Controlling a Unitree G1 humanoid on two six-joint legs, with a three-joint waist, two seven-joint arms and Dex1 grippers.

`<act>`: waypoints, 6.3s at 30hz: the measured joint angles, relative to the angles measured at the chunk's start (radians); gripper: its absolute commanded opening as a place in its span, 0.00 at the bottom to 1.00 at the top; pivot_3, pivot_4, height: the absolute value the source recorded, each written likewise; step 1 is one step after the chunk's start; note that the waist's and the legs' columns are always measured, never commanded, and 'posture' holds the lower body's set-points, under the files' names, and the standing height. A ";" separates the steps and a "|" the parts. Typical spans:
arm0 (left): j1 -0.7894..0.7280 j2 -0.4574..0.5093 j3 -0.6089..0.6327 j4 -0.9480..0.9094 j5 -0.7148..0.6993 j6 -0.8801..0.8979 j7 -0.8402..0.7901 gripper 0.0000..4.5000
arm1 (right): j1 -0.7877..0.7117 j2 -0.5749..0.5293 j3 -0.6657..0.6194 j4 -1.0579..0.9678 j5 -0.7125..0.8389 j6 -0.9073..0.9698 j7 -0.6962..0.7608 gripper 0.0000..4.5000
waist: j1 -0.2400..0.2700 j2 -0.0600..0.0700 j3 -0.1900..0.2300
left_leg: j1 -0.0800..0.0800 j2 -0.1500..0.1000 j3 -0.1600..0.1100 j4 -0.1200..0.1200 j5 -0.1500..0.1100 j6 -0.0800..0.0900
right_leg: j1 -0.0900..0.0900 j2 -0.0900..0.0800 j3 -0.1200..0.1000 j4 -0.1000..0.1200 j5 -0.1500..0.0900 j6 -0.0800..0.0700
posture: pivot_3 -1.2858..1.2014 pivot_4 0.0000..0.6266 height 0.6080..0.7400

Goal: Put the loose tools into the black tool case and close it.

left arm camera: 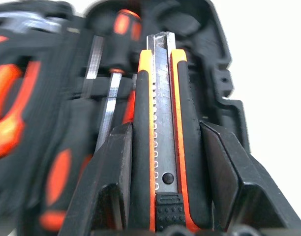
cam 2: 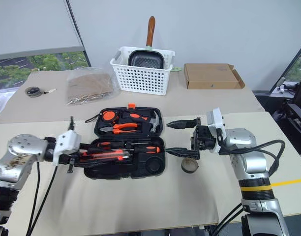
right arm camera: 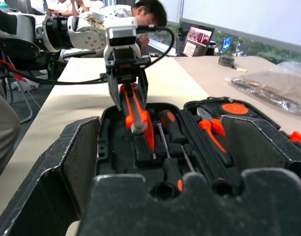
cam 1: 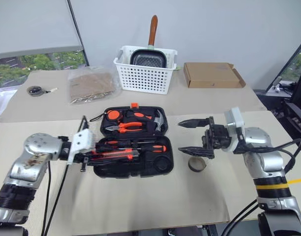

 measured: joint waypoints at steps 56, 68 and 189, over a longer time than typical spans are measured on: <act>0.023 -0.148 -0.015 -0.039 -0.033 -0.005 0.110 0.99 | 0.025 -0.038 -0.017 -0.029 0.001 -0.001 -0.020 1.00 | 0.010 0.005 -0.003 | -0.001 -0.001 -0.001 0.003 -0.002 0.004 | 0.002 -0.001 0.000 -0.003 0.000 0.000 | 0.52 0.24 0.70; 0.024 -0.168 0.053 -0.052 -0.094 0.000 0.134 0.85 | 0.036 -0.037 -0.017 -0.035 0.001 -0.001 -0.027 1.00 | 0.002 0.004 -0.003 | 0.000 -0.001 -0.002 0.003 -0.001 0.003 | 0.002 0.000 0.000 -0.001 0.000 0.000 | 0.52 0.24 0.70; 0.071 0.118 0.098 -0.407 -0.322 0.368 0.055 1.00 | 0.271 -0.338 0.140 -0.330 -0.311 0.310 -0.296 0.01 | 0.001 0.004 -0.004 | -0.003 0.000 -0.002 0.000 -0.002 0.002 | 0.002 0.002 0.000 -0.011 0.000 0.004 | 0.52 0.24 0.70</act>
